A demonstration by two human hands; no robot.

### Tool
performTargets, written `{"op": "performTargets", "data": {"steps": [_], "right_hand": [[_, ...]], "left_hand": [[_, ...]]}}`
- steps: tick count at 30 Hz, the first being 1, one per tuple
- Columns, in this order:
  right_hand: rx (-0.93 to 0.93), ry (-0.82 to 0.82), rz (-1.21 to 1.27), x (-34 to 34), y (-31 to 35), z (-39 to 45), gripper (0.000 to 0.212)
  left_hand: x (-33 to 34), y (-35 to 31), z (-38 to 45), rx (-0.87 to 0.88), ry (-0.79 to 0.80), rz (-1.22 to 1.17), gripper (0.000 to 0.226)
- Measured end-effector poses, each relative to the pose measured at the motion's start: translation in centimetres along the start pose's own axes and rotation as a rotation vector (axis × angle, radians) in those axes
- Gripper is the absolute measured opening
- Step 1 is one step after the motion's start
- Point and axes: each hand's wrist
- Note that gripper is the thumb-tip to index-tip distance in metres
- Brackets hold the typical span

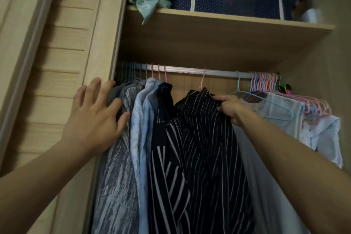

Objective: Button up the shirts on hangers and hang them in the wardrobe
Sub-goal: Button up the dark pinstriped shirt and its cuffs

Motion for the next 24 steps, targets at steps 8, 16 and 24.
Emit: {"op": "performTargets", "data": {"steps": [8,16,24], "right_hand": [[-0.268,0.114,-0.316,7.1,3.0,-2.5,0.036],[-0.471,-0.083,-0.698,2.2,2.3,-1.7,0.047],[-0.225,-0.561,-1.639,-13.1,-3.0,-0.2,0.035]], "left_hand": [[-0.1,-0.2,0.0,0.007,-0.002,0.071,0.052],[-0.3,-0.7,0.0,-0.001,0.037,0.126,0.063],[0.3,-3.4,-0.4,-0.11,0.016,0.087,0.053]]}}
Point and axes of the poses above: each hand's wrist, its own z-axis towards the middle knuckle, its own x-axis out of the palm, y = z × x, and after that the axes turned 7 degrees about z, right-handed
